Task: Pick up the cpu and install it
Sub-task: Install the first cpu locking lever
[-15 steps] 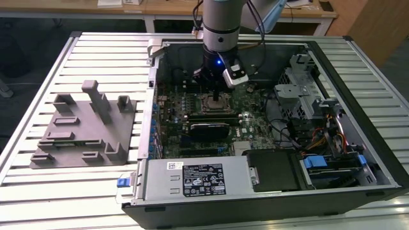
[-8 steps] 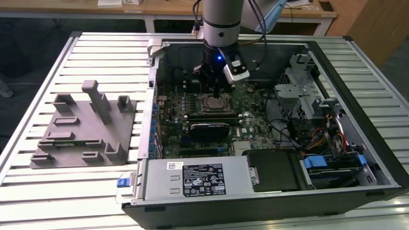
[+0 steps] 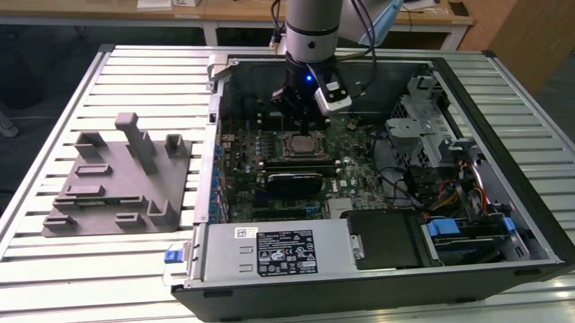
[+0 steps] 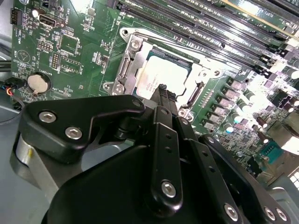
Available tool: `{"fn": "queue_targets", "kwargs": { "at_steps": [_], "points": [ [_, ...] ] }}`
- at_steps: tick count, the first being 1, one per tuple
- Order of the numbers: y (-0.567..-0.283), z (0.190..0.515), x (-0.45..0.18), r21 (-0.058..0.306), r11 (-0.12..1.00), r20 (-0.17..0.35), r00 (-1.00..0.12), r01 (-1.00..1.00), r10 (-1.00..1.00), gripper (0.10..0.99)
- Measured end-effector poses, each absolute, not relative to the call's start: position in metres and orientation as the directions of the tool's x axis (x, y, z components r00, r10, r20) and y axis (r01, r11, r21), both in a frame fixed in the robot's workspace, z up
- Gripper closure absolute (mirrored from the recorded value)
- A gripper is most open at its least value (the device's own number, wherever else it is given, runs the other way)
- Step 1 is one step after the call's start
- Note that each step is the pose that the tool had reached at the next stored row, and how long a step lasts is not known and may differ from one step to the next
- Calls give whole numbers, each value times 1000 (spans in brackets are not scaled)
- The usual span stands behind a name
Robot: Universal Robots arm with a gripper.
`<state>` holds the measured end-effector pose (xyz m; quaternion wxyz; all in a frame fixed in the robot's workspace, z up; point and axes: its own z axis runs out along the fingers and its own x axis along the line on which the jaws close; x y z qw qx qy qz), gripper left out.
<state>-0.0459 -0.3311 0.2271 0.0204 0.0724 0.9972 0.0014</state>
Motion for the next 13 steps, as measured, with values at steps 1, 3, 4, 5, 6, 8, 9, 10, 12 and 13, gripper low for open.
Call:
{"fn": "queue_targets", "kwargs": {
  "at_steps": [1,3,4,5,6,8,9,10,12,13],
  "points": [
    [-331,227,-46,6,990,-40,-989,144,145,980],
    [-331,227,-46,6,990,-40,-989,144,145,980],
    [-331,227,-46,6,990,-40,-989,144,145,980],
    [-331,227,-46,6,990,-40,-989,144,144,980],
    [-331,227,-46,6,990,-40,-989,144,145,980],
    [-331,227,-46,6,990,-40,-989,144,145,980],
    [-331,228,-46,5,990,-40,-989,144,144,980],
    [-331,229,-46,5,990,-40,-989,144,144,980],
    [-331,232,-46,6,990,-40,-989,144,145,980],
    [-331,234,-46,6,990,-40,-989,144,145,980]
  ]
}}
